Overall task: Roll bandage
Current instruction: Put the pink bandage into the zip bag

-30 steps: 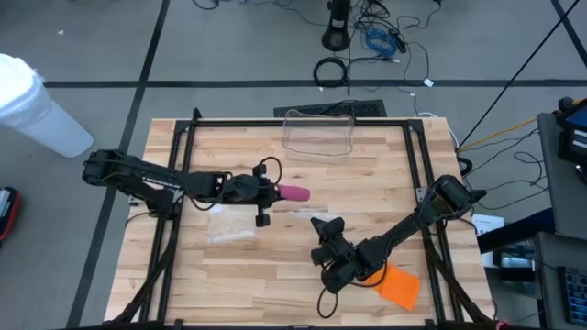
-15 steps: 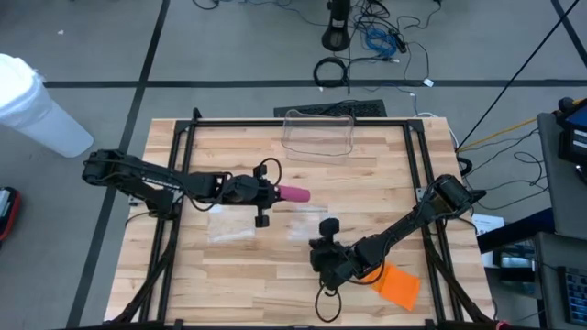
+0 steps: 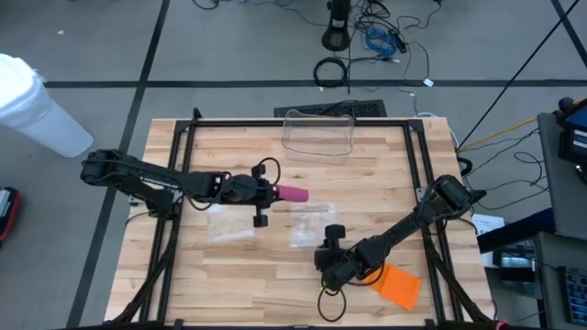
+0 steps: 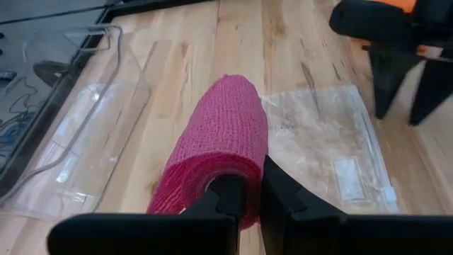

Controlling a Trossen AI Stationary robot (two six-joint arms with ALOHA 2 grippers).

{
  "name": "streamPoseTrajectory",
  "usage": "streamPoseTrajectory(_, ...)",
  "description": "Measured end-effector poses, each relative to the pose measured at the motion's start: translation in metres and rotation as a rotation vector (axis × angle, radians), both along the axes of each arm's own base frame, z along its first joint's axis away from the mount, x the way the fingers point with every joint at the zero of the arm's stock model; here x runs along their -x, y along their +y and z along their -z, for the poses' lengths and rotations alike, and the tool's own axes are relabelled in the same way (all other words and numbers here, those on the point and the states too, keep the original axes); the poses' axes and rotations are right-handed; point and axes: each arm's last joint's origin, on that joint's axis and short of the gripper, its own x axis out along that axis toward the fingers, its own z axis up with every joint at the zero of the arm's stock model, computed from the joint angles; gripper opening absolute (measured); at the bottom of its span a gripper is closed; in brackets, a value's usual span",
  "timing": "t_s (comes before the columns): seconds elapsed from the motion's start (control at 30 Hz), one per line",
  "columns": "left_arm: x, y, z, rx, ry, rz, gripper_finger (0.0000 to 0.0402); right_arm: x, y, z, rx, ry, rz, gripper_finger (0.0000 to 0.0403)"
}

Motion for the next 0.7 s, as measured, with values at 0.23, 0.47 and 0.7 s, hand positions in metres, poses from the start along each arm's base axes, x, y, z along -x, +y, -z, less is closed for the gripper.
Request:
streamPoseTrajectory(0.23, 0.000, 0.000, 0.001, -0.001, 0.008, 0.000, 0.0026, 0.000, -0.013, 0.001, 0.140, 0.028, 0.017, 0.0135)
streamPoseTrajectory(0.47, 0.000, 0.000, 0.001, -0.001, 0.009, 0.000, 0.0026, -0.004, -0.019, 0.006, 0.116, 0.089, -0.030, 0.0128)
streamPoseTrajectory(0.7, 0.001, 0.000, 0.001, -0.001, 0.013, -0.001, 0.0026, -0.004, -0.018, 0.013, 0.123, 0.112, -0.047, 0.0128)
